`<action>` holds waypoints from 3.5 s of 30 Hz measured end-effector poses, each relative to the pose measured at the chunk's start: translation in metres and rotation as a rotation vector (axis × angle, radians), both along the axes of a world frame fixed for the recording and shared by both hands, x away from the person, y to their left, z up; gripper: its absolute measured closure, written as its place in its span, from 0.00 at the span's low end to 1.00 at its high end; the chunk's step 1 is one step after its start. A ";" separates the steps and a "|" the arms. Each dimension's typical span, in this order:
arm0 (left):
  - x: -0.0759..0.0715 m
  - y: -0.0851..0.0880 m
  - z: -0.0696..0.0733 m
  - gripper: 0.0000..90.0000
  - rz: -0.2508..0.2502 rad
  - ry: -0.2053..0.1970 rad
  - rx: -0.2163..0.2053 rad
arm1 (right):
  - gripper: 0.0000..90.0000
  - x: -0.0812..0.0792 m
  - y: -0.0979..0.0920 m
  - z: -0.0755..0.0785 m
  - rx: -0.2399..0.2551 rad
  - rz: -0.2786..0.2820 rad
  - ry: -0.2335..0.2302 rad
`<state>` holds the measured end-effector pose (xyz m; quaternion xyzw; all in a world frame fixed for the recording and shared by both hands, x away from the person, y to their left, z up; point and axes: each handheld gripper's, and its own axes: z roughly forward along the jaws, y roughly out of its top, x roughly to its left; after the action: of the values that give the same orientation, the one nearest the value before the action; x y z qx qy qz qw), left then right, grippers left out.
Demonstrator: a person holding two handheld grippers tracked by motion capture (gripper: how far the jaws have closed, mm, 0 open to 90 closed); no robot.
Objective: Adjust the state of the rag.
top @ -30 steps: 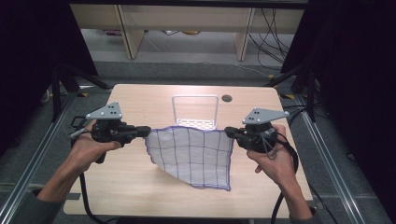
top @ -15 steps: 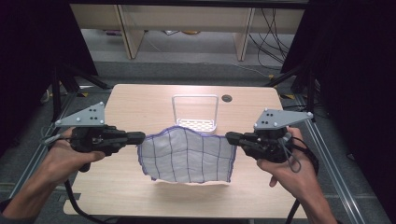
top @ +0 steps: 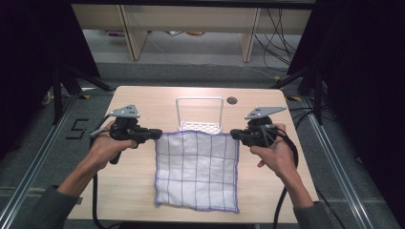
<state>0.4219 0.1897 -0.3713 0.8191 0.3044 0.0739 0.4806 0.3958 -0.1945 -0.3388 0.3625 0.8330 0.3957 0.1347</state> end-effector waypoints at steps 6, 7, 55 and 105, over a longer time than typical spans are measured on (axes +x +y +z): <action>0.036 -0.006 -0.027 0.98 0.074 0.001 0.022 | 0.99 0.044 0.001 -0.035 -0.023 -0.071 -0.008; 0.039 -0.006 -0.028 0.98 0.088 -0.004 0.025 | 0.99 0.045 0.001 -0.034 -0.041 -0.082 0.048; -0.096 -0.003 -0.132 0.76 -0.185 0.082 0.070 | 0.74 -0.094 -0.008 -0.147 -0.139 0.077 0.131; -0.075 0.000 -0.135 0.92 -0.162 0.134 0.163 | 0.94 -0.057 -0.007 -0.160 -0.182 -0.053 0.103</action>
<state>0.3467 0.1894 -0.5062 0.8805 0.2617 0.0046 0.3953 0.3391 -0.2019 -0.4992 0.3906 0.8614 0.2957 0.1345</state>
